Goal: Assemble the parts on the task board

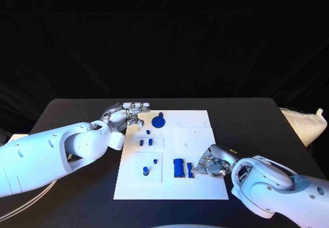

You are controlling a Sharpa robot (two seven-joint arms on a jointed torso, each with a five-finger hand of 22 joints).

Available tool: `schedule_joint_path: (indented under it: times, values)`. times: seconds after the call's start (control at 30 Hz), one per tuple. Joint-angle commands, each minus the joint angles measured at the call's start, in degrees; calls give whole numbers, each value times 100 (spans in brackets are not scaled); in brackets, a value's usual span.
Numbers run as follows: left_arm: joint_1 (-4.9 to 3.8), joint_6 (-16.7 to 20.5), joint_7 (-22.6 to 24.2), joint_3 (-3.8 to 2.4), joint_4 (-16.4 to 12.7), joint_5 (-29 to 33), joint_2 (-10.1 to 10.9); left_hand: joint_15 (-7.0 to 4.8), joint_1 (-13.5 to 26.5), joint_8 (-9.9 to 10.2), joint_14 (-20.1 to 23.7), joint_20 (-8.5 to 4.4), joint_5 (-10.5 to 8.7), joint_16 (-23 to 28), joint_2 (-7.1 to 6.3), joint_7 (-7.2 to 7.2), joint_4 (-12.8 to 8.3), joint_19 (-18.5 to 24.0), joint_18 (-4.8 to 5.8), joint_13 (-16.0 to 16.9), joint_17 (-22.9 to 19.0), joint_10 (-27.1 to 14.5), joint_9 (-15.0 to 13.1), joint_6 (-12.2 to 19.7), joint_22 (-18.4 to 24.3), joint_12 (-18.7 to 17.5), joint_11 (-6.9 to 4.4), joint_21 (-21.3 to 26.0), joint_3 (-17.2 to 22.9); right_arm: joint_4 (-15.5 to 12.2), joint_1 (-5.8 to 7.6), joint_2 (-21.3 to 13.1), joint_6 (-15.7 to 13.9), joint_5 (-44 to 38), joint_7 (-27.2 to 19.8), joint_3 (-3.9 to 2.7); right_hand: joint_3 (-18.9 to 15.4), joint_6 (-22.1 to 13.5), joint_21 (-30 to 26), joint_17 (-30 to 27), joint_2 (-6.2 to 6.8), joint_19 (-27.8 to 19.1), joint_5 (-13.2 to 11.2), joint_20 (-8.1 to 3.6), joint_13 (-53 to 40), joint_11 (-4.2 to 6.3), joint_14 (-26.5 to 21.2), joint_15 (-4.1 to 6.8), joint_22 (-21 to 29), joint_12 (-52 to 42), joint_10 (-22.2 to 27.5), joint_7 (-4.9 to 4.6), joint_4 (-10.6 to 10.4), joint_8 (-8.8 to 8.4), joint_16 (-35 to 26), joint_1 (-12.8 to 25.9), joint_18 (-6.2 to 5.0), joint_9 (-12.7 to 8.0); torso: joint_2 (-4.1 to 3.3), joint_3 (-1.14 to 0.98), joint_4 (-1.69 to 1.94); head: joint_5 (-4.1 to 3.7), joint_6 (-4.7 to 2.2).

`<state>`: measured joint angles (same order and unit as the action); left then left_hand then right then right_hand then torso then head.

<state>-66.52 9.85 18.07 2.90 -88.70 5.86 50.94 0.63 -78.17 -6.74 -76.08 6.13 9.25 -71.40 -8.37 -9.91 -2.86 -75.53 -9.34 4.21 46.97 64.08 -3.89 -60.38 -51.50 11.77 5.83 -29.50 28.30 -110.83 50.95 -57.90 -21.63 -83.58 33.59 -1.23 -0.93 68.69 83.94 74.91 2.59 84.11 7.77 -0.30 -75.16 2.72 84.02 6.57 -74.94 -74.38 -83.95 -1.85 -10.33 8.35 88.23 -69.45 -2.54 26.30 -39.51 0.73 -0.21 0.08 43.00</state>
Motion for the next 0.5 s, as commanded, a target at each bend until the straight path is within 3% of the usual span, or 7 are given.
schedule_joint_path:
  times: [0.03, 0.17, 0.2, 0.3, 0.4, 0.43, 0.5]
  values:
    - [3, -99, 56, -2, -3, -23, -10, 0, 2, 14, 51, -17, 19, 37, 72, -9, -28, 36, -101, -7, -6, -55, 1, 34, 9, 25, -1, 38, -16, 48, -3, -39, -507, 423, -646, 0, -24, -241, -55, 1165, -36, 239, 108, 52, -720, -104, 528, -105, -681, 235, -273, -107, 47, -157, -35, -137, 42, -71, 10, 6, -8, -9, -20]
    - [23, -73, 111, -2, 25, 22, -27, 7, 36, 18, 60, -11, 15, 36, 67, -16, -19, 43, -98, -7, -14, -67, 3, 51, 12, 39, 6, 43, -39, 287, 61, -76, -881, 1748, -1816, -5, -82, -498, -159, 1068, -93, 179, 266, 153, -542, -229, 506, -216, -562, 656, -136, -248, 85, -357, -99, -298, 12, -202, 53, 22, -34, -35, -67]
    - [38, -44, 149, -2, 57, 75, -47, 10, 54, 19, 65, -8, 14, 39, 67, -16, -10, 45, -97, -7, -25, -70, 4, 55, 13, 44, 7, 46, -50, 461, 148, -63, -890, 2508, -2399, -7, -93, -571, -275, 939, -127, 114, 267, 191, -406, -267, 476, -252, -427, 963, -35, -292, 128, -418, -184, -403, -23, -264, 83, 31, -49, -37, -87]
    - [76, 33, 226, -3, 169, 180, -112, 17, 103, 19, 91, -1, 4, 55, 63, -14, 13, 61, -96, -6, -66, -74, 4, 64, 20, 60, 7, 58, -85, 842, 341, -1, -813, 3802, -3298, -9, -127, -715, -729, 408, -200, -135, 273, 277, 27, -326, 336, -311, 72, 1860, 282, -374, 242, -455, -576, -627, -140, -425, 157, 50, -72, -81, -208]
    - [109, 159, 323, -3, 366, 296, -236, 29, 163, 14, 305, 13, -60, 237, 63, -5, 41, 157, -98, -3, -421, -82, 2, 76, 54, 98, 2, 126, -163, 1355, 577, 139, -692, 5045, -3996, -10, -121, -985, -2072, -1000, -273, -848, 280, 327, 1191, -420, -129, -377, 1479, 4124, 1136, -473, 354, -452, -1781, -884, -459, -612, 265, 82, -85, -130, -328]
    - [116, 198, 350, -3, 429, 331, -277, 34, 183, 10, 481, 21, -74, 404, 64, -3, 51, 226, -96, 0, -723, -75, 1, 76, 76, 117, 4, 172, -193, 1510, 635, 191, -655, 5352, -4134, -10, -109, -1013, -2480, -1389, -304, -1034, 271, 345, 1499, -433, -253, -409, 1872, 4576, 1284, -498, 375, -455, -2173, -954, -534, -662, 294, 91, -88, -141, -349]
    - [130, 324, 405, -4, 608, 398, -395, 49, 200, 0, 1077, 41, -104, 983, 72, -3, 61, 477, -96, 2, -1640, -64, 0, 78, 160, 163, 7, 342, -273, 1923, 768, 348, -556, 6002, -4419, -12, -32, -1111, -3735, -2742, -366, -1612, 260, 393, 2035, -487, -731, -445, 3085, 5208, 1585, -548, 453, -473, -3548, -1176, -752, -774, 379, 115, -96, -182, -450]
